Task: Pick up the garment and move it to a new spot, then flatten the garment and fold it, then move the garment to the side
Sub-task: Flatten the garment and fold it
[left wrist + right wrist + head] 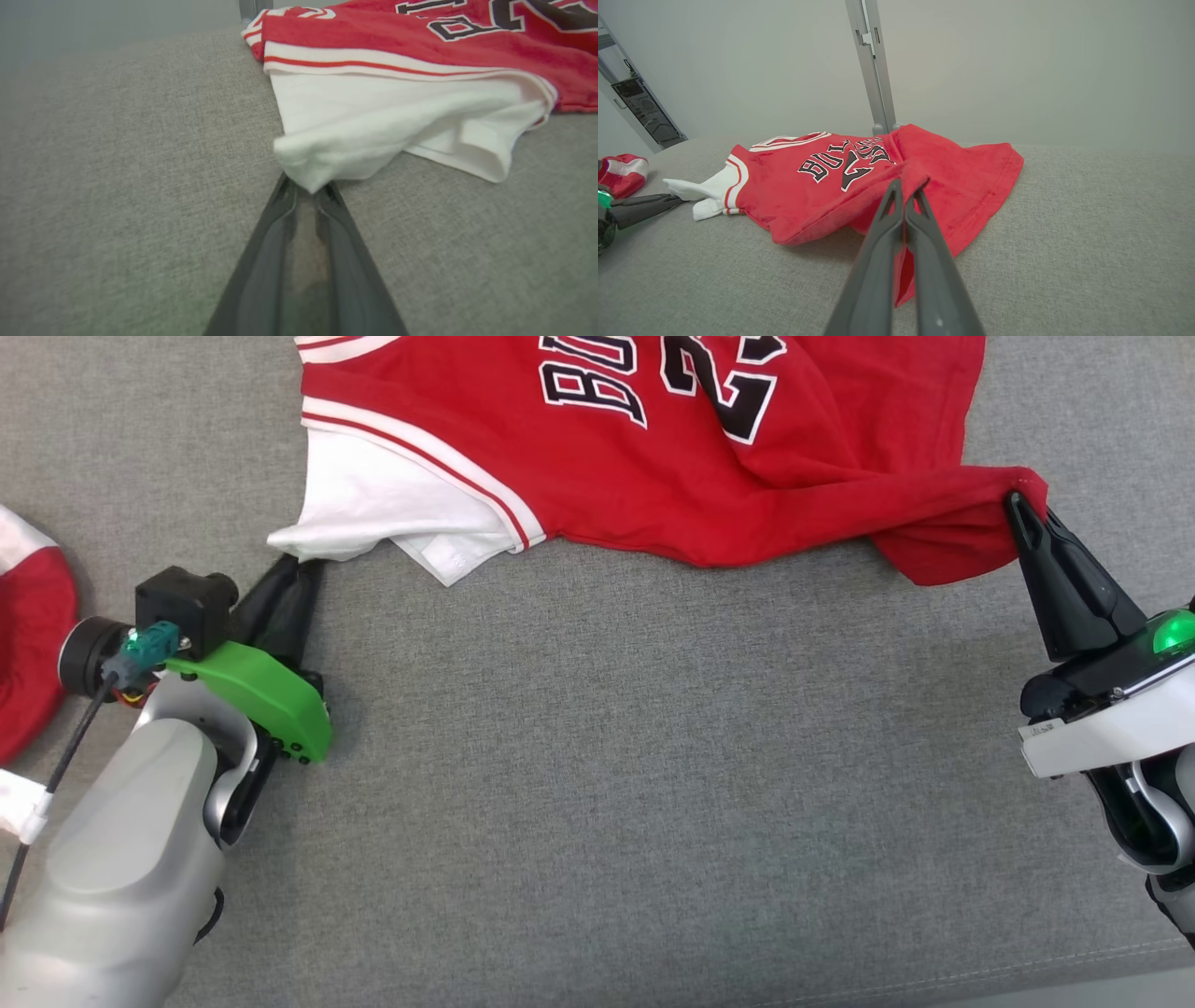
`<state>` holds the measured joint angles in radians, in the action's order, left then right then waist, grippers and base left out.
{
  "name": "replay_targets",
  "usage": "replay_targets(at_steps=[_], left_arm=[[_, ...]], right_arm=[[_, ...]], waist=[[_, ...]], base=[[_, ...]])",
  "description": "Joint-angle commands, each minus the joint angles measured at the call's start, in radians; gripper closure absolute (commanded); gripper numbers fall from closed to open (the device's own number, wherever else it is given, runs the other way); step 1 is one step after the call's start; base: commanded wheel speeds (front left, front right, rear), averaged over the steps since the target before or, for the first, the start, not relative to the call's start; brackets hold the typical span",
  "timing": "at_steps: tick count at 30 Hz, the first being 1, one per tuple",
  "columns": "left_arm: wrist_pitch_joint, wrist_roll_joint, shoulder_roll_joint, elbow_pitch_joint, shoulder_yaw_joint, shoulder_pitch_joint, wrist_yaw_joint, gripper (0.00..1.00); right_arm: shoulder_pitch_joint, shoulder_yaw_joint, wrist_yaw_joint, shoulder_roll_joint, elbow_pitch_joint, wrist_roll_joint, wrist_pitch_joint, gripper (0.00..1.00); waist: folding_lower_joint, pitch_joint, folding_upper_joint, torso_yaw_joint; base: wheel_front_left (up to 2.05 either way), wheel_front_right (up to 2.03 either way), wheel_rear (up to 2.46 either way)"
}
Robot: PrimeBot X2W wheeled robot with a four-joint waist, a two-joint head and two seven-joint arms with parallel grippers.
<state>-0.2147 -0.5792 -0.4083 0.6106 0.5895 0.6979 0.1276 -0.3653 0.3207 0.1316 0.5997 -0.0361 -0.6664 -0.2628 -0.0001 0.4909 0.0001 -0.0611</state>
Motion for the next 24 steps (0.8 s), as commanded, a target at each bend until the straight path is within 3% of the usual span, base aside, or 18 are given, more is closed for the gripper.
replay_targets(at_steps=[1,6,12,20,21,22,23,24], left_arm=[[-0.004,-0.001,-0.008,0.002,0.019,0.005,0.004,1.00],[-0.036,-0.006,-0.051,-0.067,0.074,0.000,0.003,1.00],[-0.050,0.010,-0.100,-0.181,0.044,-0.046,0.002,1.00],[-0.051,-0.021,-0.082,-0.201,0.009,-0.102,-0.004,1.00],[-0.050,-0.021,-0.080,-0.192,0.007,-0.100,-0.005,0.82],[-0.050,-0.026,-0.074,-0.185,0.001,-0.096,-0.011,0.57],[-0.051,-0.030,-0.069,-0.175,-0.003,-0.090,-0.017,0.04],[-0.051,-0.033,-0.063,-0.168,-0.009,-0.084,-0.025,0.00]], right_arm=[[-0.013,0.001,-0.002,-0.001,0.001,0.007,-0.003,1.00],[-0.008,0.007,-0.002,0.006,0.008,0.011,-0.003,1.00],[0.013,0.001,-0.002,0.008,0.015,0.012,-0.003,1.00],[0.017,0.018,-0.002,0.010,0.017,0.013,-0.003,1.00],[0.013,0.021,-0.002,0.011,0.015,0.012,-0.003,1.00],[0.009,0.022,-0.002,0.012,0.014,0.011,-0.003,1.00],[0.005,0.024,-0.002,0.015,0.013,0.012,-0.003,1.00],[0.003,0.025,-0.002,0.017,0.012,0.012,-0.003,1.00]], waist=[[0.0001,0.000,-0.0001,0.001],[0.0001,-0.011,-0.0001,0.007],[0.0001,-0.044,-0.0001,0.024],[0.0001,-0.063,-0.0001,0.027],[0.0001,-0.061,-0.0001,0.025],[0.0001,-0.058,-0.0001,0.024],[0.0001,-0.055,-0.0001,0.022],[0.0001,-0.051,-0.0001,0.020]], base=[[0.00,0.00,0.00],[0.00,0.00,0.00],[0.00,0.00,0.00],[0.00,0.00,0.00],[0.00,0.00,0.00],[0.00,0.00,0.00],[0.00,0.00,0.00],[0.00,0.00,0.00]])
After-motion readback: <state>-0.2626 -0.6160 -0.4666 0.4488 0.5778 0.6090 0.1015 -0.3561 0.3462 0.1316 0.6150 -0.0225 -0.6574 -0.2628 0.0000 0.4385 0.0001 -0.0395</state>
